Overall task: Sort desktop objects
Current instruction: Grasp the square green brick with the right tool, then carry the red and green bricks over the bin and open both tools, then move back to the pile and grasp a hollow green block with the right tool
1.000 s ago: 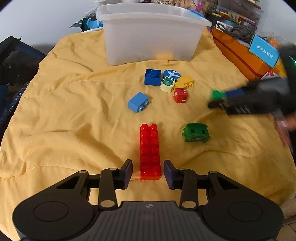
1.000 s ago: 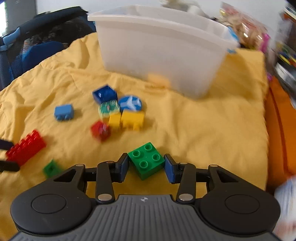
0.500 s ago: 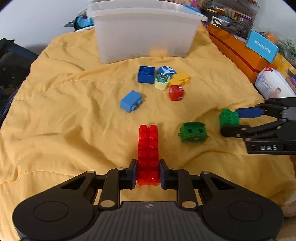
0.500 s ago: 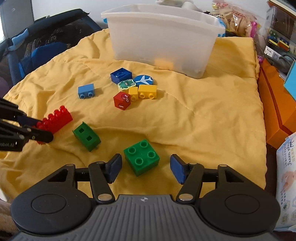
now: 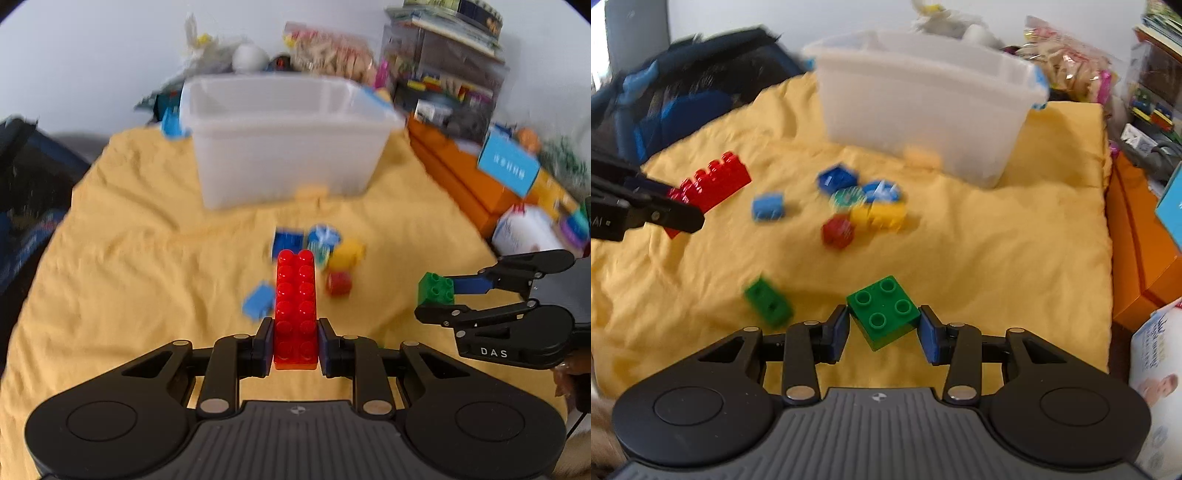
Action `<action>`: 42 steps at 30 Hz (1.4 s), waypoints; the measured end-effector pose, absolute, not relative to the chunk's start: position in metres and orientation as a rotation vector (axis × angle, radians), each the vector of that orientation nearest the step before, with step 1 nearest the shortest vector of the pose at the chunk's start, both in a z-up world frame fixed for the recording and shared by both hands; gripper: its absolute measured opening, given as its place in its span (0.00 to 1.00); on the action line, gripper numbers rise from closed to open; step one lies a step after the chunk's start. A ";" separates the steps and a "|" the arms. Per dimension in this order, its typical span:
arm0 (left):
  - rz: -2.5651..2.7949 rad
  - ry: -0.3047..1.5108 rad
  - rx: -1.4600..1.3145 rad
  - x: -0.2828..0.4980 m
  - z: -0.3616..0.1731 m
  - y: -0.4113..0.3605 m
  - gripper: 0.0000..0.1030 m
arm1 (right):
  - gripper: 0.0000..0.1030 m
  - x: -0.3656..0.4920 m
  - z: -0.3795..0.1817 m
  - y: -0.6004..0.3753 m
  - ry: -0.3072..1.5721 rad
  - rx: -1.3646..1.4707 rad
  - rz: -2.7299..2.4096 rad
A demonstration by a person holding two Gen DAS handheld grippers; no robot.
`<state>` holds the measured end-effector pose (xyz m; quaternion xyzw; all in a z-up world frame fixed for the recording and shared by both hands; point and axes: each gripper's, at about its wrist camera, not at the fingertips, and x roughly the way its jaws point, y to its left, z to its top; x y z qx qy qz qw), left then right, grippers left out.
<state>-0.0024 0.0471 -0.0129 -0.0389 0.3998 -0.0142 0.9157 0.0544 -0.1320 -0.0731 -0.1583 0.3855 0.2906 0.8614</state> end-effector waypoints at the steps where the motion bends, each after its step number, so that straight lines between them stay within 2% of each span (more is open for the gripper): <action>1: -0.028 0.804 -0.069 0.003 -0.006 0.047 0.26 | 0.43 0.059 -0.068 -0.132 0.797 -0.319 0.607; 9: -0.015 0.655 -0.093 0.064 0.043 0.056 0.26 | 0.43 0.116 -0.013 -0.119 0.627 -0.251 0.564; 15: 0.043 0.604 -0.091 0.110 0.057 0.066 0.26 | 0.43 0.160 0.018 -0.100 0.508 -0.214 0.536; 29: 0.113 0.637 -0.061 0.166 0.038 0.084 0.27 | 0.43 0.202 0.008 -0.067 0.518 -0.185 0.495; 31: 0.134 0.644 -0.057 0.169 0.036 0.084 0.34 | 0.45 0.210 0.006 -0.065 0.524 -0.184 0.465; 32: 0.135 0.646 -0.057 0.169 0.036 0.085 0.39 | 0.52 0.214 0.004 -0.063 0.540 -0.193 0.455; 40: 0.108 0.577 -0.102 0.135 0.050 0.086 0.47 | 0.52 0.208 0.007 -0.072 0.567 -0.155 0.456; 42: 0.101 0.552 -0.099 0.122 0.054 0.084 0.53 | 0.52 0.202 0.013 -0.074 0.562 -0.154 0.459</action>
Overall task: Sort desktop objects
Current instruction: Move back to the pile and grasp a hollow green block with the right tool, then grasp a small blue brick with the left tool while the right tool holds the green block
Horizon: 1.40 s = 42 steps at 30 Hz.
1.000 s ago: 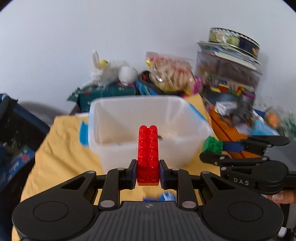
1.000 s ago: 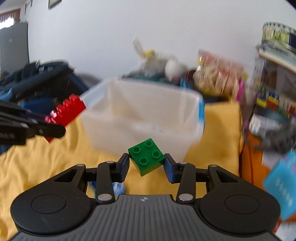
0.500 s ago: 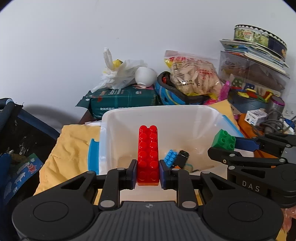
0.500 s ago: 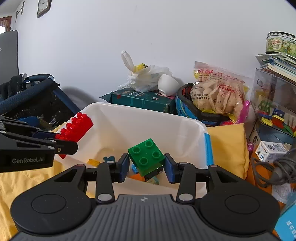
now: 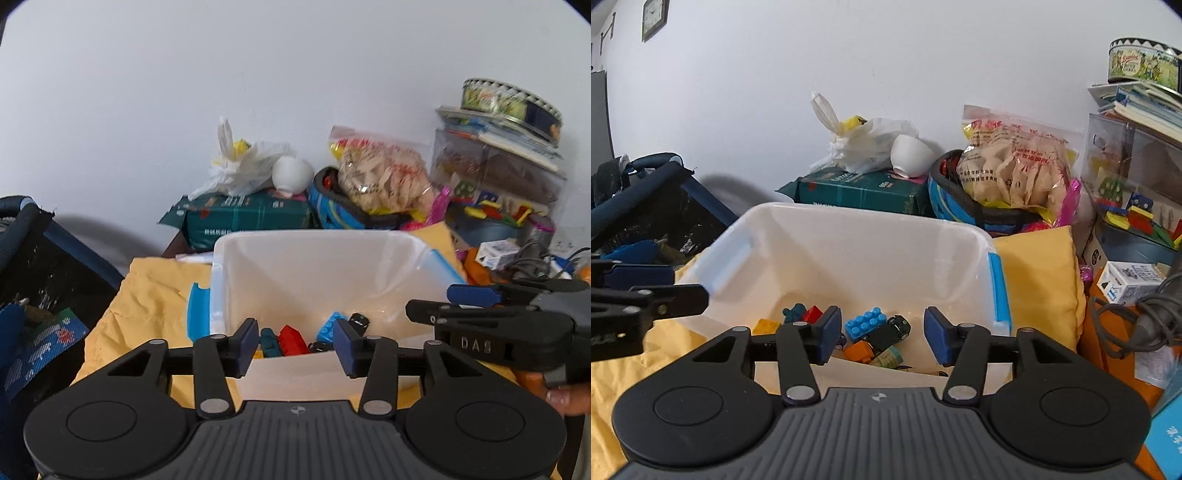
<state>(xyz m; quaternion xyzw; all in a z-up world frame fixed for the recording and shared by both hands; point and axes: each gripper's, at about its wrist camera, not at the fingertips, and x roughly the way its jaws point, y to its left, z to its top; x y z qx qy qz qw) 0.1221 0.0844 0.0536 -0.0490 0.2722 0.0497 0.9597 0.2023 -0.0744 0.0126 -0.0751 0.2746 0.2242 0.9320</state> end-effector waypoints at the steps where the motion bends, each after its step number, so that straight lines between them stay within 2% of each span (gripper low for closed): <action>1: 0.104 0.548 -0.095 0.116 0.054 0.084 0.56 | 0.52 0.197 0.016 -0.077 0.556 -0.147 0.466; 2: 0.105 0.546 -0.091 0.110 0.054 0.083 0.59 | 0.52 0.195 0.018 -0.079 0.554 -0.143 0.472; 8: 0.076 0.619 -0.062 0.073 0.033 0.074 0.60 | 0.52 0.164 0.013 -0.091 0.582 -0.162 0.527; 16: -0.081 0.819 0.047 0.023 -0.029 0.034 0.60 | 0.45 0.111 -0.053 -0.119 0.776 -0.224 0.616; 20: -0.104 0.854 0.035 0.005 -0.042 0.029 0.60 | 0.45 0.076 -0.071 -0.123 0.839 -0.248 0.732; 27: -0.021 0.866 -0.043 0.002 -0.053 0.048 0.60 | 0.45 0.037 -0.088 -0.093 0.776 -0.413 0.950; 28: -0.019 0.863 -0.037 0.004 -0.053 0.049 0.60 | 0.44 0.039 -0.091 -0.088 0.779 -0.425 0.946; 29: -0.023 0.856 -0.017 0.006 -0.052 0.049 0.60 | 0.32 0.039 -0.094 -0.085 0.783 -0.437 0.945; 35: -0.136 0.846 0.234 0.021 -0.053 0.034 0.60 | 0.26 0.024 -0.092 -0.085 0.745 -0.493 0.874; 37: -0.161 0.846 0.354 0.027 -0.060 0.025 0.57 | 0.26 0.025 -0.089 -0.094 0.758 -0.477 0.811; 39: -0.178 0.841 0.402 0.031 -0.066 0.022 0.45 | 0.26 0.029 -0.086 -0.106 0.778 -0.441 0.747; 40: -0.182 0.838 0.409 0.033 -0.068 0.021 0.42 | 0.26 0.031 -0.086 -0.112 0.794 -0.418 0.722; 42: -0.182 0.847 0.413 0.039 -0.072 0.021 0.40 | 0.27 0.033 -0.086 -0.123 0.819 -0.374 0.681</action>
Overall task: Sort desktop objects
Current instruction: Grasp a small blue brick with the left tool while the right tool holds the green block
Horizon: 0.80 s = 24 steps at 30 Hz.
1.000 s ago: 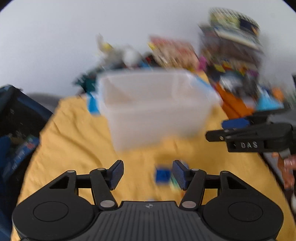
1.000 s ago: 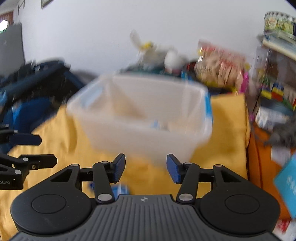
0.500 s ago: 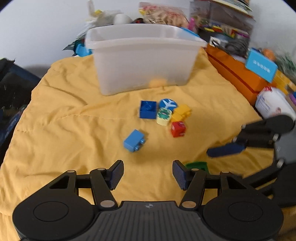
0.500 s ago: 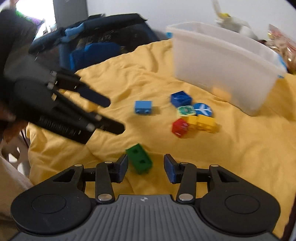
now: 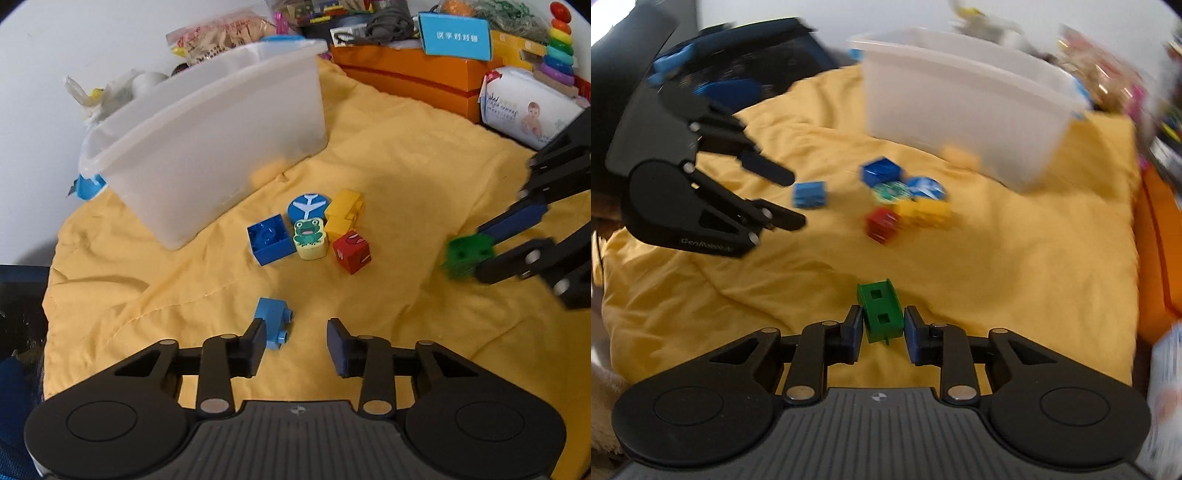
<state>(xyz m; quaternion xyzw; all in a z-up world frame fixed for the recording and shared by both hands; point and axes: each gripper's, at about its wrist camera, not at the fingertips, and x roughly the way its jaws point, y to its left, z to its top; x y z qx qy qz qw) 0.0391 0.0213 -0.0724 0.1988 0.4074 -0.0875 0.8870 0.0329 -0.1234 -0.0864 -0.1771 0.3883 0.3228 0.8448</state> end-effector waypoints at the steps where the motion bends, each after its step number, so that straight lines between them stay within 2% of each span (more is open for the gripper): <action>1: -0.168 0.848 0.426 0.042 -0.075 0.021 0.40 | 0.27 0.033 -0.087 -0.128 0.828 -0.363 0.664; 5: -0.156 0.855 0.456 0.051 -0.080 0.026 0.39 | 0.27 0.032 -0.089 -0.139 0.847 -0.339 0.620; 8: -0.178 0.874 0.394 0.059 -0.082 0.036 0.18 | 0.27 0.031 -0.090 -0.144 0.851 -0.330 0.602; 9: -0.169 0.878 0.357 0.061 -0.082 0.041 0.17 | 0.27 0.030 -0.090 -0.145 0.850 -0.328 0.598; 13: -0.143 0.899 0.212 0.056 -0.074 0.046 0.17 | 0.27 0.030 -0.089 -0.147 0.842 -0.322 0.586; 19: -0.148 0.977 0.079 0.006 -0.078 0.031 0.17 | 0.27 0.031 -0.089 -0.149 0.828 -0.283 0.611; 23: -0.126 0.941 0.057 -0.007 -0.082 0.026 0.18 | 0.32 0.034 -0.097 -0.146 0.859 -0.301 0.595; 24: -0.118 0.936 0.043 -0.007 -0.081 0.027 0.22 | 0.34 0.034 -0.097 -0.146 0.857 -0.300 0.596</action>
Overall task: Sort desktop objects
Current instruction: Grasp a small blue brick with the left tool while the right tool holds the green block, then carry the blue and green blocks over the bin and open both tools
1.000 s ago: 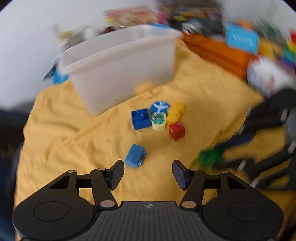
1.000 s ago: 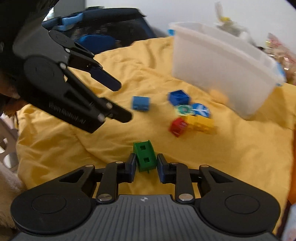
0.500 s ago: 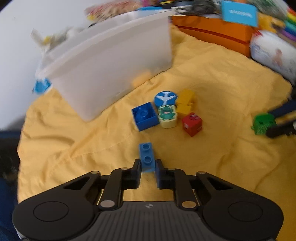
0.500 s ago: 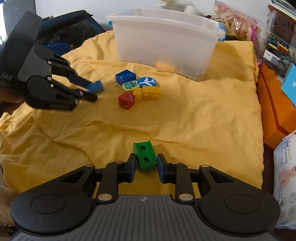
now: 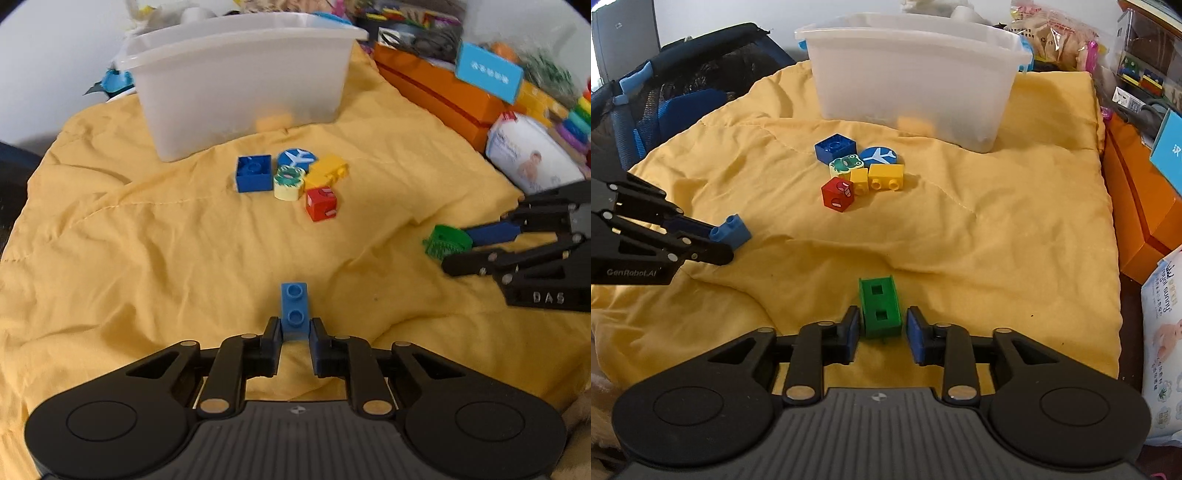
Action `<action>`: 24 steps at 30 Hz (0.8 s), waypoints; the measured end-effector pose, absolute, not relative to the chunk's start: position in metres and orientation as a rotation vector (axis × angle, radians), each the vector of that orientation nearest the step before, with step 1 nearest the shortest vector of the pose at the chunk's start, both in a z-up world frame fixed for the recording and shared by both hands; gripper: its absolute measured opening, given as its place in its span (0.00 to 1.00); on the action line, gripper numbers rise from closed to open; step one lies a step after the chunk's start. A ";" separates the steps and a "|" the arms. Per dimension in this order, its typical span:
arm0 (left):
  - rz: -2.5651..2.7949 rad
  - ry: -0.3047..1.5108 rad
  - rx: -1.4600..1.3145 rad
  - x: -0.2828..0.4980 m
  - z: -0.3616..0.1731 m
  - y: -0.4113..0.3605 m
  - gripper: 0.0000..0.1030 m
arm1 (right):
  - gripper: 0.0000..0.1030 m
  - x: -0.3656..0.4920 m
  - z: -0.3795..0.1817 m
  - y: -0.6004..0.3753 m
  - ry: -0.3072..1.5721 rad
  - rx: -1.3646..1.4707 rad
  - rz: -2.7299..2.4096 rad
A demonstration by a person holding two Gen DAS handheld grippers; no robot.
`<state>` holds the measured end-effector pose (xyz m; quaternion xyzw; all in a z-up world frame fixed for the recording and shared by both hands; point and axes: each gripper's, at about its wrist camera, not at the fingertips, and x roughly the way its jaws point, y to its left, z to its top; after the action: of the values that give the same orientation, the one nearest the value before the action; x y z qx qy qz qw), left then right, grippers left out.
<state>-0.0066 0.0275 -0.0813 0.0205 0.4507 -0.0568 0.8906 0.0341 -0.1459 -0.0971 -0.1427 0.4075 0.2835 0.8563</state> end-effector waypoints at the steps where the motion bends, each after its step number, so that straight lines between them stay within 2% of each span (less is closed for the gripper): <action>1: -0.111 0.931 0.032 -0.006 -0.081 0.029 0.24 | 0.34 0.034 -0.097 -0.145 0.852 -0.298 0.597; 5: -0.087 0.913 0.024 -0.003 -0.082 0.030 0.27 | 0.34 0.038 -0.096 -0.141 0.837 -0.306 0.599; 7: -0.087 0.911 0.002 -0.003 -0.084 0.031 0.26 | 0.25 0.038 -0.101 -0.139 0.864 -0.325 0.606; 8: -0.093 0.910 -0.002 -0.002 -0.085 0.031 0.23 | 0.24 0.037 -0.102 -0.140 0.858 -0.320 0.610; 9: -0.096 0.910 -0.003 -0.002 -0.085 0.031 0.17 | 0.24 0.037 -0.102 -0.139 0.857 -0.326 0.612; 24: -0.083 0.807 0.020 -0.003 -0.023 0.025 0.17 | 0.23 0.043 -0.069 -0.138 0.812 -0.316 0.613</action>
<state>-0.0034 0.0254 -0.0229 0.0097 0.3926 -0.0406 0.9188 0.0428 -0.1383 -0.0694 -0.1505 0.3873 0.2922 0.8614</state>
